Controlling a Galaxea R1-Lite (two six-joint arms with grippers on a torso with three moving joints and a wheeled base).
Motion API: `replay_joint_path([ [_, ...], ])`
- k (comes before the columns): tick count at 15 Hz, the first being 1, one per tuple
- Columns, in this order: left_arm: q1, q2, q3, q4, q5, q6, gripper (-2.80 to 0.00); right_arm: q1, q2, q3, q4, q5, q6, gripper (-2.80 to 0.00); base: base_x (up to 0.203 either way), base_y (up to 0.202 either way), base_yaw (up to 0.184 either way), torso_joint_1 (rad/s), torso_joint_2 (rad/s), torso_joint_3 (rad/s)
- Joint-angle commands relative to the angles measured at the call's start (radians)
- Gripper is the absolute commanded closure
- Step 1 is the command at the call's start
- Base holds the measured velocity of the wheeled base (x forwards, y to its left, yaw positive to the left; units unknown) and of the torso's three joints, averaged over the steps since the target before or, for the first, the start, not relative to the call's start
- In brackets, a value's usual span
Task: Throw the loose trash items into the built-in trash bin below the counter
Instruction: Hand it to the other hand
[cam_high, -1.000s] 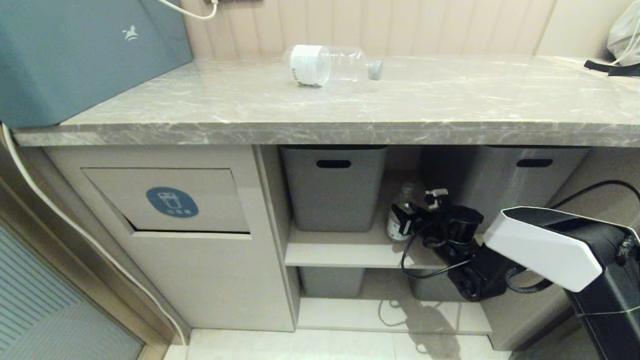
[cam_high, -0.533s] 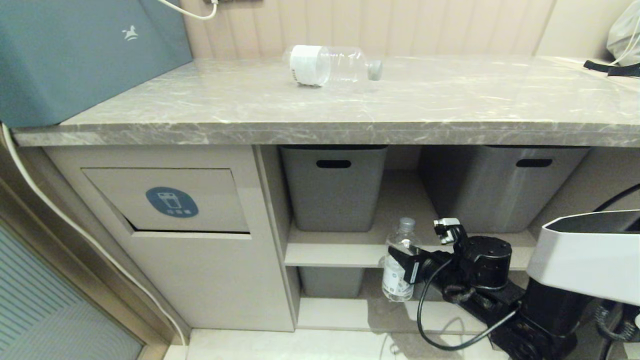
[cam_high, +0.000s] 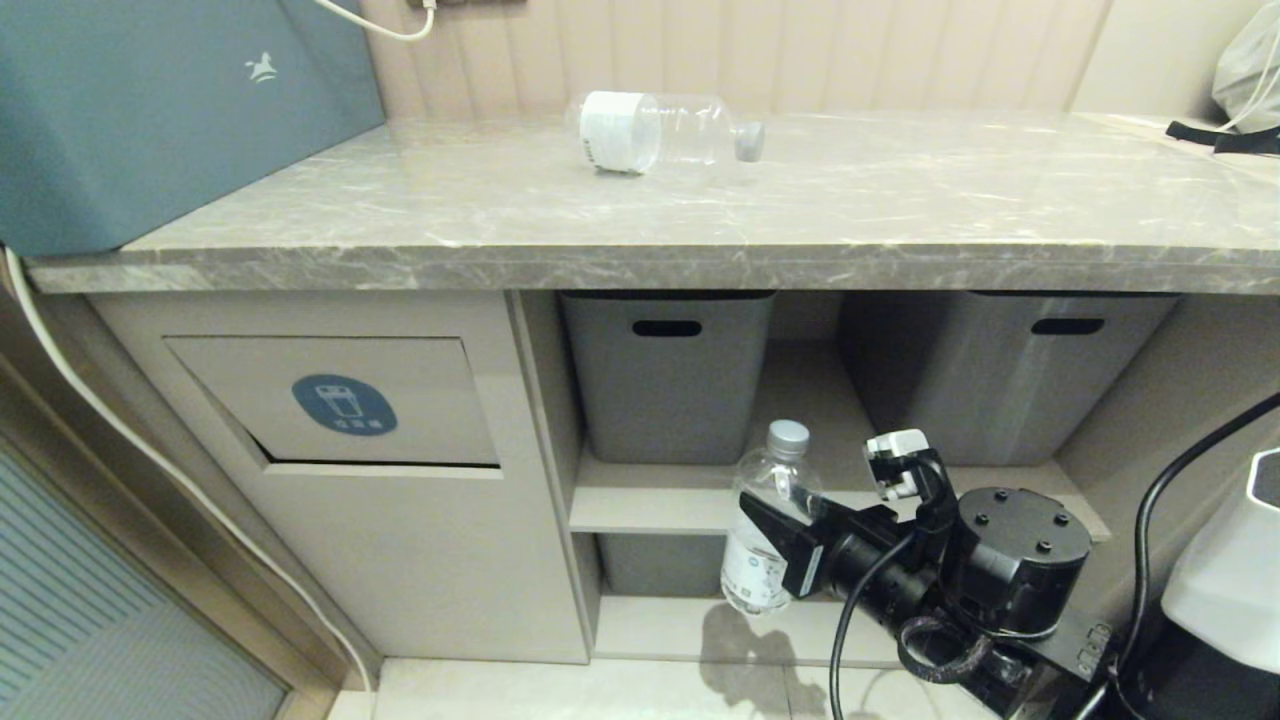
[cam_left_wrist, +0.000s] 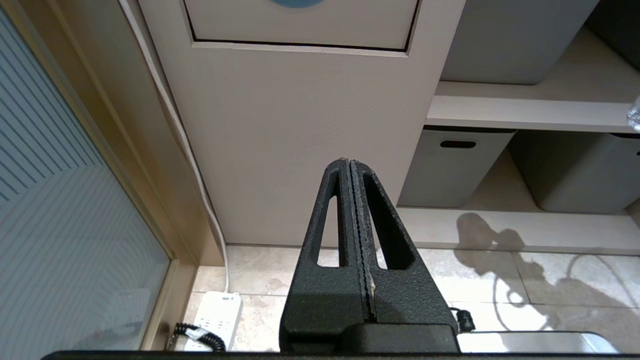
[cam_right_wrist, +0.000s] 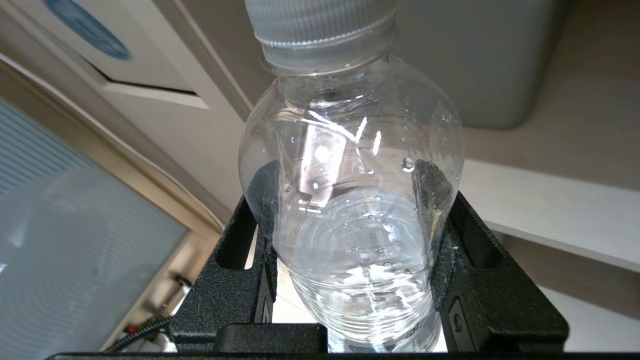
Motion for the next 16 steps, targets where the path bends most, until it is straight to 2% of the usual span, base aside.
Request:
replay_joint_path([
  [1,0.0,0.0,0.002,0.0,0.0,-0.001,0.0,0.001,-0.026,0.0,-0.009,-0.001,0.003,0.0,0.0,0.0,0.0,0.0,0.0,0.0],
  [8,0.0,0.003,-0.016,-0.001,-0.01,0.018,0.0,-0.004,-0.024,-0.055,-0.009,0.006,0.009,0.0,0.0,0.0,0.0,0.0,0.0,0.0],
  [10,-0.002,0.06,-0.131,0.007,-0.046,0.011,0.0,-0.014,-0.016,-0.096,-0.009,0.013,0.009,0.0,0.0,0.0,0.0,0.0,0.0,0.0],
  [11,-0.011,0.135,-0.194,0.011,-0.096,-0.005,0.0,-0.018,0.006,-0.115,-0.009,0.02,0.01,0.0,0.0,0.0,0.0,0.0,0.0,0.0],
  [12,-0.024,0.242,-0.255,0.011,-0.158,-0.025,-2.8,-0.02,0.009,-0.123,-0.009,0.022,0.008,0.0,0.0,0.0,0.0,0.0,0.0,0.0],
  [14,-0.056,0.493,-0.358,-0.007,-0.285,-0.049,-2.8,-0.025,0.011,-0.154,-0.009,0.022,0.003,0.0,0.0,0.0,0.0,0.0,0.0,0.0],
  [16,-0.091,0.731,-0.421,-0.084,-0.395,-0.056,-2.8,-0.026,0.002,-0.15,-0.009,0.026,0.001,0.0,0.0,0.0,0.0,0.0,0.0,0.0],
])
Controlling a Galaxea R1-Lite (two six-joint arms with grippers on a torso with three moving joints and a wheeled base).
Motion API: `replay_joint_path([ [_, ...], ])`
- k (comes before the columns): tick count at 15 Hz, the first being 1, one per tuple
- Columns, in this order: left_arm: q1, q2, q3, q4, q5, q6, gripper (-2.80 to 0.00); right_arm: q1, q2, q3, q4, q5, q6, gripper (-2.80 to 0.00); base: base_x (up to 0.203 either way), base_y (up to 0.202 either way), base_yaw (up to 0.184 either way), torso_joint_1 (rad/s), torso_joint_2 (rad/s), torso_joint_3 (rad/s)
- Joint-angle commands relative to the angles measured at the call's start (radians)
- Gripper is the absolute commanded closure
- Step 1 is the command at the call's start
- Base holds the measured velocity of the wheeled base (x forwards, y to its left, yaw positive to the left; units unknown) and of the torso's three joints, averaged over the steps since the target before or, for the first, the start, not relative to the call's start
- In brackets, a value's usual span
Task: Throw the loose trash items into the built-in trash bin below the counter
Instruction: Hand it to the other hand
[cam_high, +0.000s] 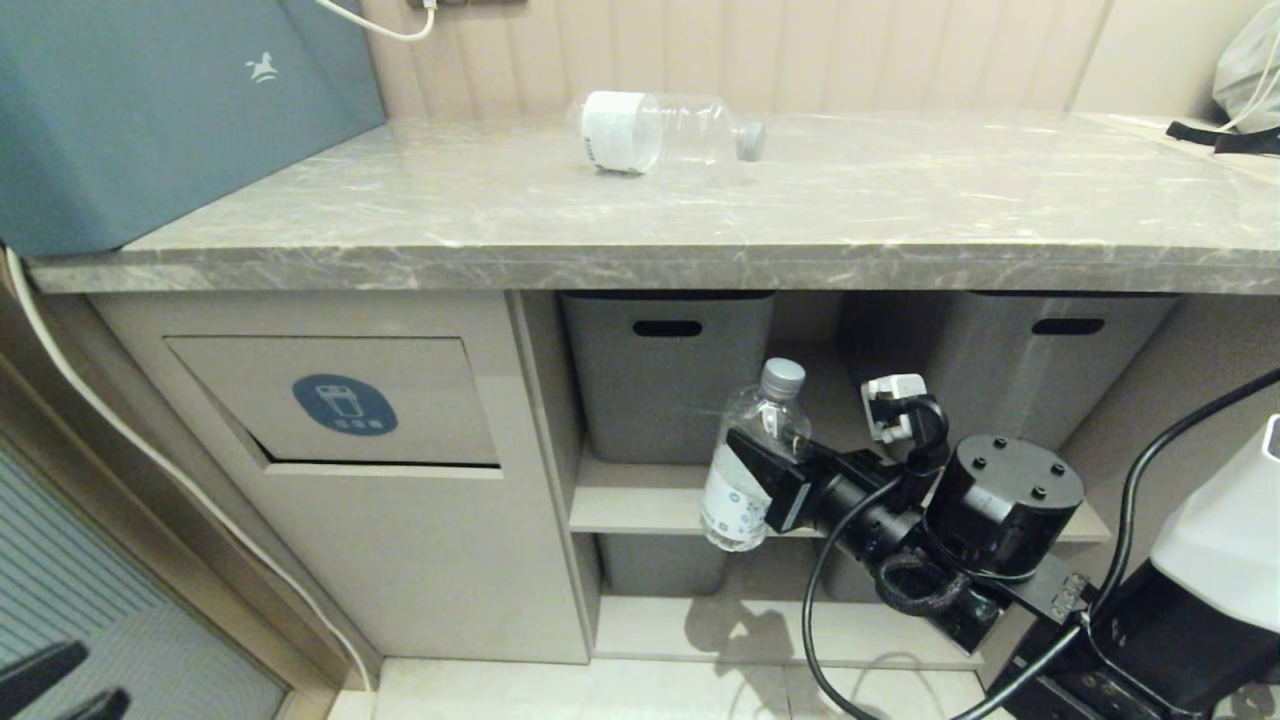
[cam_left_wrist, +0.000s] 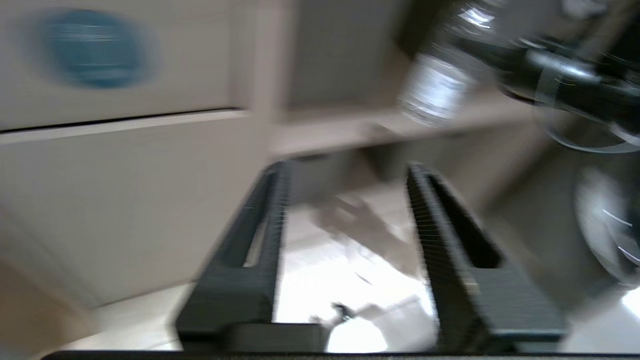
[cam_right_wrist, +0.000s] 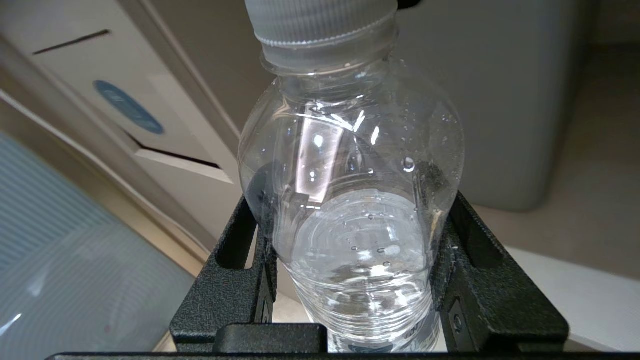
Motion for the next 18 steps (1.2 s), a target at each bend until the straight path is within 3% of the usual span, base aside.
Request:
replay_joint_path([
  [1,-0.037,0.322,-0.043,-0.075,-0.068,0.006,-2.8,0.001,-0.006,-0.008,-0.009,0.003,0.001,0.0,0.0,0.0,0.0,0.0,0.0,0.0],
  [3,-0.125,0.558,-0.071,-0.222,-0.138,0.037,-2.8,-0.001,-0.02,-0.002,-0.009,0.028,0.004,0.0,0.0,0.0,0.0,0.0,0.0,0.0],
  [5,-0.271,0.749,-0.103,-0.343,-0.174,0.076,-2.8,-0.001,-0.018,-0.009,-0.009,0.028,0.004,0.0,0.0,0.0,0.0,0.0,0.0,0.0],
  [7,-0.429,0.893,-0.128,-0.407,-0.165,0.142,-2.8,0.001,-0.016,-0.002,-0.009,0.03,0.003,0.0,0.0,0.0,0.0,0.0,0.0,0.0],
  [9,-0.519,0.986,-0.16,-0.441,-0.131,0.189,-2.8,0.011,-0.013,-0.005,-0.009,0.044,0.003,0.0,0.0,0.0,0.0,0.0,0.0,0.0],
  [13,-0.572,1.183,-0.247,-0.587,-0.037,0.233,-2.8,0.051,-0.033,0.006,-0.009,0.098,0.011,0.0,0.0,0.0,0.0,0.0,0.0,0.0],
  [18,-0.567,1.296,-0.403,-0.622,-0.004,0.284,-2.8,0.07,-0.062,0.006,-0.009,0.134,0.076,0.0,0.0,0.0,0.0,0.0,0.0,0.0],
])
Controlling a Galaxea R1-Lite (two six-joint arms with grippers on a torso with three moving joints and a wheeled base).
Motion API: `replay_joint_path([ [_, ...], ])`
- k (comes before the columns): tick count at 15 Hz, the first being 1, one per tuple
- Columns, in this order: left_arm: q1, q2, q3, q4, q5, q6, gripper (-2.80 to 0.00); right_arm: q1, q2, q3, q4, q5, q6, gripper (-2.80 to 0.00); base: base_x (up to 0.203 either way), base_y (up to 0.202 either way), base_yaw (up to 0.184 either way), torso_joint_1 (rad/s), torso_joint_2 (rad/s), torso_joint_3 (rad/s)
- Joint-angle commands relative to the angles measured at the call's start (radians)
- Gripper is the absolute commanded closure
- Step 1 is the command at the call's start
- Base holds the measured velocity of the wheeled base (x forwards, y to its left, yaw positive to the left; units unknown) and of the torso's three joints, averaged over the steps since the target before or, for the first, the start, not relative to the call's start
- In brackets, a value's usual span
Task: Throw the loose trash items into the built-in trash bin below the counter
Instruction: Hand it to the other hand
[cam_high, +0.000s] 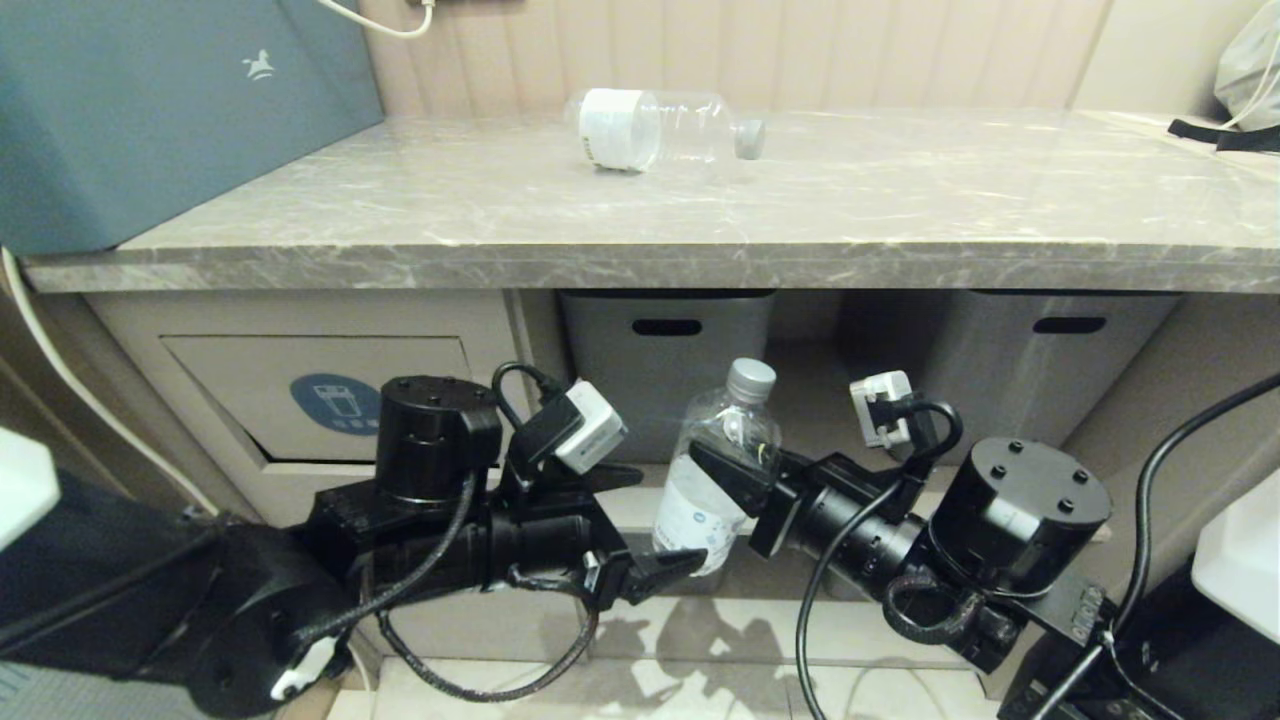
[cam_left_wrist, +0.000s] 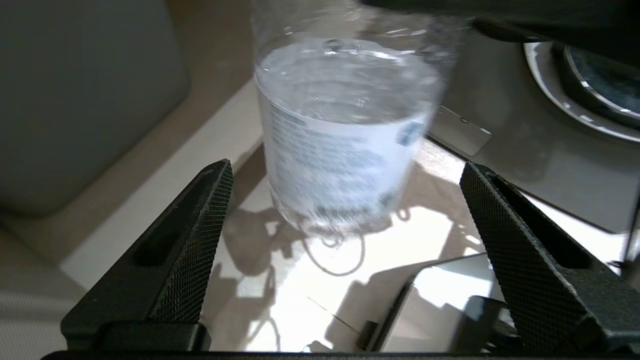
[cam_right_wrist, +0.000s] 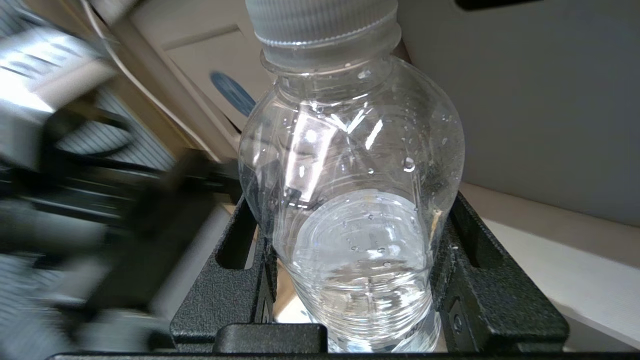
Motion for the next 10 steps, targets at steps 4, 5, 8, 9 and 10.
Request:
replay_joint_path([
  [4,-0.003,0.075,-0.05,-0.005,-0.002,0.026,-2.8,0.025,-0.067,-0.011,0.07,0.018,0.052,0.0,0.0,0.0,0.0,0.0,0.0,0.0],
  [5,-0.003,0.086,-0.063,-0.006,-0.002,0.026,-2.8,0.025,-0.071,-0.005,0.072,0.039,0.054,0.0,0.0,0.0,0.0,0.0,0.0,0.0],
  [8,-0.006,0.104,-0.093,-0.008,-0.003,0.028,-2.8,0.03,-0.073,-0.011,0.105,0.069,0.054,0.0,0.0,0.0,0.0,0.0,0.0,0.0],
  [9,-0.007,0.118,-0.1,-0.008,-0.002,0.037,-2.8,0.037,-0.074,-0.012,0.105,0.069,0.054,0.0,0.0,0.0,0.0,0.0,0.0,0.0],
  [10,-0.006,0.128,-0.11,-0.008,-0.002,0.04,-2.8,0.039,-0.074,-0.012,0.105,0.069,0.054,0.0,0.0,0.0,0.0,0.0,0.0,0.0],
])
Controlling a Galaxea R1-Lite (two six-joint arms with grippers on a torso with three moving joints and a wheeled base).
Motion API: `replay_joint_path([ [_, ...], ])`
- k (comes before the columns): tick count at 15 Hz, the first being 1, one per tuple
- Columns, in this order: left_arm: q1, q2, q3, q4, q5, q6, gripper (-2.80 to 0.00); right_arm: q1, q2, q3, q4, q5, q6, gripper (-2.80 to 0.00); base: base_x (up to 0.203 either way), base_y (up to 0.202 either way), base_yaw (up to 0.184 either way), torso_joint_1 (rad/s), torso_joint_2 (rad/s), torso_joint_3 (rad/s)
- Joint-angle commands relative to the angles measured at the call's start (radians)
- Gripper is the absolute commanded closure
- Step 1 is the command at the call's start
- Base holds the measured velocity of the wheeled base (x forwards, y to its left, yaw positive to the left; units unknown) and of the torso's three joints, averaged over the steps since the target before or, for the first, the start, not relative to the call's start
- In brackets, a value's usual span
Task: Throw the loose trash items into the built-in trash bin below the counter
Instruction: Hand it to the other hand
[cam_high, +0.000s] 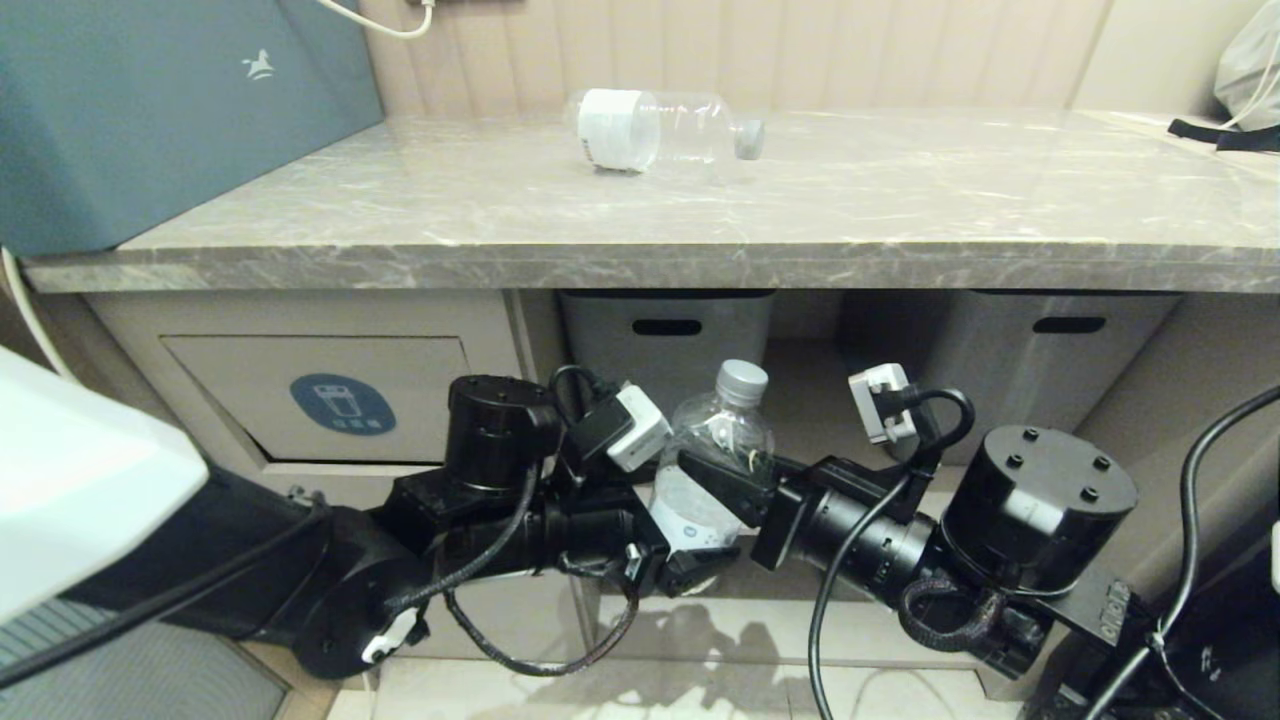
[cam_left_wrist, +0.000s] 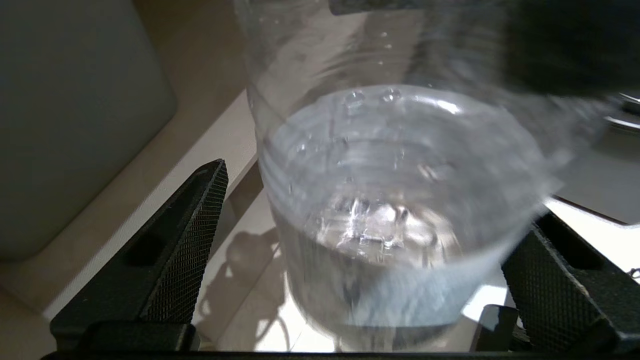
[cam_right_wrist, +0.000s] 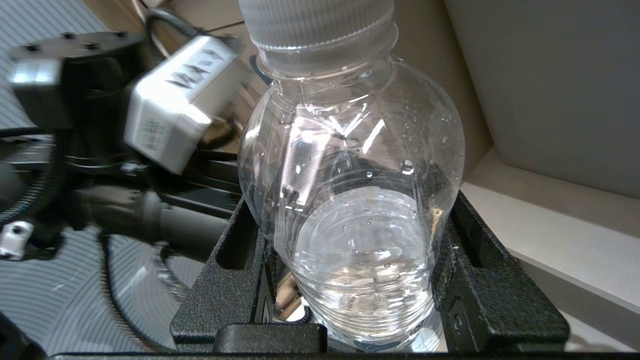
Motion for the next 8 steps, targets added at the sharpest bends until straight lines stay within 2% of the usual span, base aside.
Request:
replay_joint_path([
  [1,0.001,0.023,-0.018,-0.004,0.002,0.002,-2.8,0.005,-0.002,-0.001,-0.009,0.003,0.003,0.0,0.0,0.0,0.0,0.0,0.0,0.0],
  [2,0.001,0.027,-0.029,-0.004,0.002,0.004,0.0,0.011,-0.002,0.001,-0.008,0.002,0.003,0.0,0.0,0.0,0.0,0.0,0.0,0.0],
  [8,0.001,0.058,-0.076,-0.017,0.002,0.0,0.0,0.013,0.001,0.031,-0.006,0.0,0.002,0.0,0.0,0.0,0.0,0.0,0.0,0.0],
])
